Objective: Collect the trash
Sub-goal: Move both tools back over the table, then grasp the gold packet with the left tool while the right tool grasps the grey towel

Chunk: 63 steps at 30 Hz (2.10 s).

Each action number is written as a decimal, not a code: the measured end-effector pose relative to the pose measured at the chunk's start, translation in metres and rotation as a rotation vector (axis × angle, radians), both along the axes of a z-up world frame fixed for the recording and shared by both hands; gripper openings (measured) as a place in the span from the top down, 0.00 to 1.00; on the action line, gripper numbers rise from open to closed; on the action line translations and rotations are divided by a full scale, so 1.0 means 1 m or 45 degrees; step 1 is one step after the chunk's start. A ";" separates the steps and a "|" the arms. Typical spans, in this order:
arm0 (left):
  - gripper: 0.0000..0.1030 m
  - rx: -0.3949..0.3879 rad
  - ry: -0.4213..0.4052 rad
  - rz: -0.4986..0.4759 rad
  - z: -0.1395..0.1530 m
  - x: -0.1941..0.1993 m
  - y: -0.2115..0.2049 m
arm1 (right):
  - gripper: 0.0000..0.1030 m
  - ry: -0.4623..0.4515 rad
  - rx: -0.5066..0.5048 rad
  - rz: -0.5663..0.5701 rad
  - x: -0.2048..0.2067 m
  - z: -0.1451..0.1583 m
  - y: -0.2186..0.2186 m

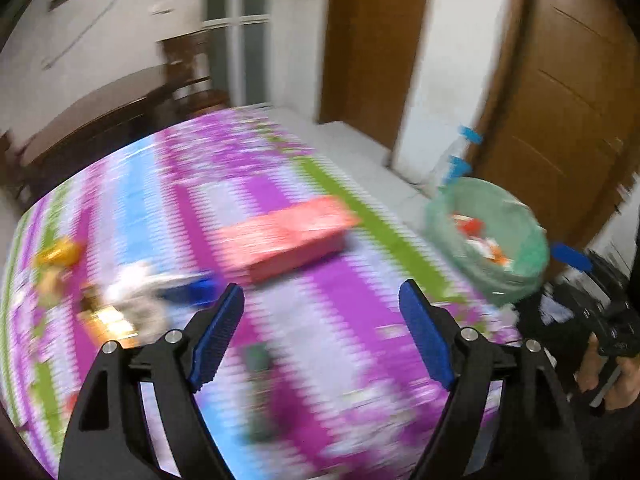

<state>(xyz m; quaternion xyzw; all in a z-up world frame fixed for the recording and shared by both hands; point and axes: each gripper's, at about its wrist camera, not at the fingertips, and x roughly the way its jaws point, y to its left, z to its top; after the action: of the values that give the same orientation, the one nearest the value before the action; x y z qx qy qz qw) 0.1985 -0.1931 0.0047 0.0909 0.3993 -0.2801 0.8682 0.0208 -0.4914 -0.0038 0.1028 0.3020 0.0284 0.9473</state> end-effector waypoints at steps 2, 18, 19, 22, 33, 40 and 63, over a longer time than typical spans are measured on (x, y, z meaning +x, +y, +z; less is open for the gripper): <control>0.26 -0.030 0.018 0.098 0.009 0.017 0.040 | 0.18 0.028 0.021 0.084 0.013 -0.003 0.023; 0.26 0.110 0.363 0.297 -0.052 0.130 0.172 | 0.43 0.261 0.101 0.461 0.134 -0.041 0.179; 0.26 0.112 0.383 0.273 -0.056 0.132 0.169 | 0.43 0.259 0.095 0.467 0.139 -0.042 0.185; 0.26 0.122 0.436 0.233 -0.068 0.141 0.164 | 0.43 0.254 0.083 0.495 0.158 -0.037 0.200; 0.47 0.245 0.417 0.241 -0.079 0.167 0.166 | 0.43 0.273 0.100 0.519 0.191 -0.049 0.222; 0.54 0.195 0.501 0.238 -0.085 0.181 0.185 | 0.43 0.278 0.089 0.521 0.209 -0.048 0.226; 0.53 0.253 0.572 0.183 -0.091 0.174 0.154 | 0.43 0.566 -0.005 0.627 0.306 -0.062 0.274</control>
<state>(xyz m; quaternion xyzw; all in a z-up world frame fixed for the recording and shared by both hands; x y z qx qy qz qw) 0.3727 -0.0390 -0.0868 0.0829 0.6131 -0.1903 0.7622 0.3268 -0.2171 -0.0662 0.0286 0.5172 0.2330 0.8230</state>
